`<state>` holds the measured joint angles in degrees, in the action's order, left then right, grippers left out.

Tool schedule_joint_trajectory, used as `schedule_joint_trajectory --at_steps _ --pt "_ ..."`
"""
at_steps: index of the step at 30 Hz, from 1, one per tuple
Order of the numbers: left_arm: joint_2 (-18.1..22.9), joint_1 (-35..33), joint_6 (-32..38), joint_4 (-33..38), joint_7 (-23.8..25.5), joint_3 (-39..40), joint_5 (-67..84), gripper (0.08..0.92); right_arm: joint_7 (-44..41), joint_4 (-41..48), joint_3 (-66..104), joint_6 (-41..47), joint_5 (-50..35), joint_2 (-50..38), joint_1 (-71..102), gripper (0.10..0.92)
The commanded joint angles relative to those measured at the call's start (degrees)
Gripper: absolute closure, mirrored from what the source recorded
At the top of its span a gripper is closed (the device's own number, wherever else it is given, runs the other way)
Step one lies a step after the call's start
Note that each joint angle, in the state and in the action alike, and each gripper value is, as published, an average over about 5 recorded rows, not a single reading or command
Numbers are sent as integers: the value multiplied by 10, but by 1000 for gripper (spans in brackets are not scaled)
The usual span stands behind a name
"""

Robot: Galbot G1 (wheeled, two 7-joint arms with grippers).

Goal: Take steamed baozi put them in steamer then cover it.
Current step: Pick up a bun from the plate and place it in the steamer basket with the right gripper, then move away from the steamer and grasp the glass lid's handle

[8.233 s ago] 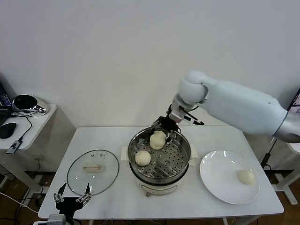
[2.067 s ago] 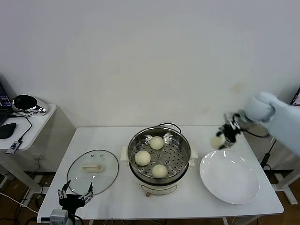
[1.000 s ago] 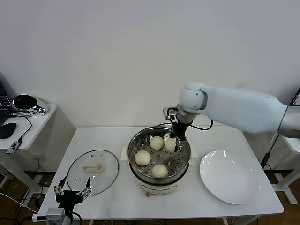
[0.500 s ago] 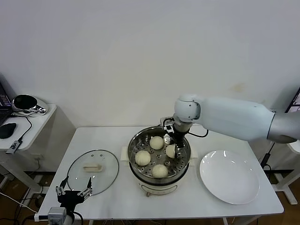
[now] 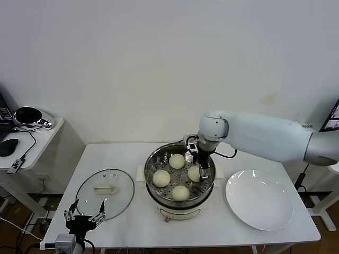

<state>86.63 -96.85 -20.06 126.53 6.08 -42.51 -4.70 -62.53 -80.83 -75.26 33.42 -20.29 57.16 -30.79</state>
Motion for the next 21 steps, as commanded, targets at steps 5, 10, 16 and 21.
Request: schedule_joint_trajectory --at_steps 5,10,16,21 --pt "2 1 -6 5 5 4 6 177 3 -62 142 -17 -38 -154 -32 203" --pt "4 8 -13 -3 5 12 25 177 86 -97 263 -21 -101 -254 38 203" --pt "4 17 -10 -8 -6 23 96 177 184 -146 504 -48 -111 -341 264 203" --pt "2 18 21 -8 -2 41 81 177 254 -179 716 -93 -140 -376 488 203"
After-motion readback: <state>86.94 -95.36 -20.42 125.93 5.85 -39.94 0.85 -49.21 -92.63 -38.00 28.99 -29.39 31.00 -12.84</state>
